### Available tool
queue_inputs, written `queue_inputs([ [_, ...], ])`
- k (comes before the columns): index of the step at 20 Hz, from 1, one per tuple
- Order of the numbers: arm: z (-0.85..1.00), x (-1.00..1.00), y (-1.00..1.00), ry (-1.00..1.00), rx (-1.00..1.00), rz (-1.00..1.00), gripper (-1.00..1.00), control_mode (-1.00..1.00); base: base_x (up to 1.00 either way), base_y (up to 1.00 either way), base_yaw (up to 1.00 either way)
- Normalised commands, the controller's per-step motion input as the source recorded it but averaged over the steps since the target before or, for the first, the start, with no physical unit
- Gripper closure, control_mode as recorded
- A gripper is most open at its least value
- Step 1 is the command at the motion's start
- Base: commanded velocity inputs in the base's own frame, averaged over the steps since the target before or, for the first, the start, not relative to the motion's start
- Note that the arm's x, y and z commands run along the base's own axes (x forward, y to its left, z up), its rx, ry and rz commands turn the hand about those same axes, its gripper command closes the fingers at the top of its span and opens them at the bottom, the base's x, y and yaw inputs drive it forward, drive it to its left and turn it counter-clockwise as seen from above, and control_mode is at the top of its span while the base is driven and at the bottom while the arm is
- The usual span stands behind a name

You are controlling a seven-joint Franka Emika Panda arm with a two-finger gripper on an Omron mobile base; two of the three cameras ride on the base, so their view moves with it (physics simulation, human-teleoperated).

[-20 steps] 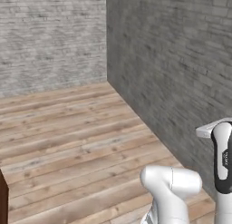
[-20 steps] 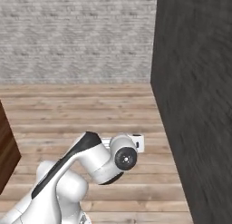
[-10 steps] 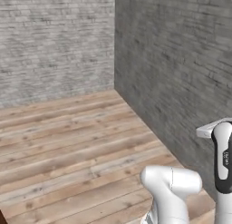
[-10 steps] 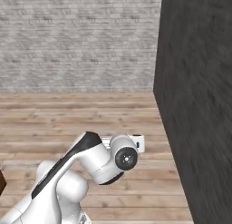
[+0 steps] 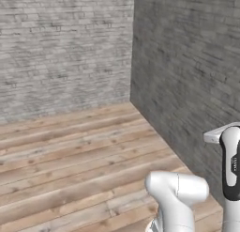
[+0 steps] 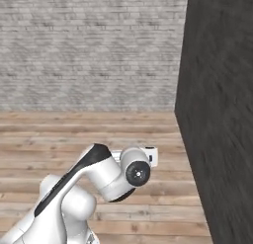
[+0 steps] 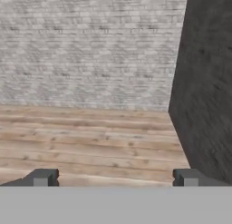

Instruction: Four empty soda cans are scattered around the kitchen. Gather all the cans and cluster them next to the stove for recycling.

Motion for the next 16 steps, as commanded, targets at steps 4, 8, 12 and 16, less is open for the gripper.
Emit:
queue_inputs([
  [4, 0.0, 0.0, 0.0, 0.0, 0.0, 0.0, -1.0, 1.0, 1.0, 0.09, 0.13],
  [8, 0.0, 0.0, 0.0, 0.0, 0.0, 0.0, -1.0, 1.0, 1.0, 0.04, 0.15],
  [12, 0.0, 0.0, 0.0, 0.0, 0.0, 0.0, -1.0, 1.0, 0.94, 0.0, 0.18],
  [16, 0.0, 0.0, 0.0, 0.0, 0.0, 0.0, -1.0, 1.0, 0.89, 0.0, 0.2],
])
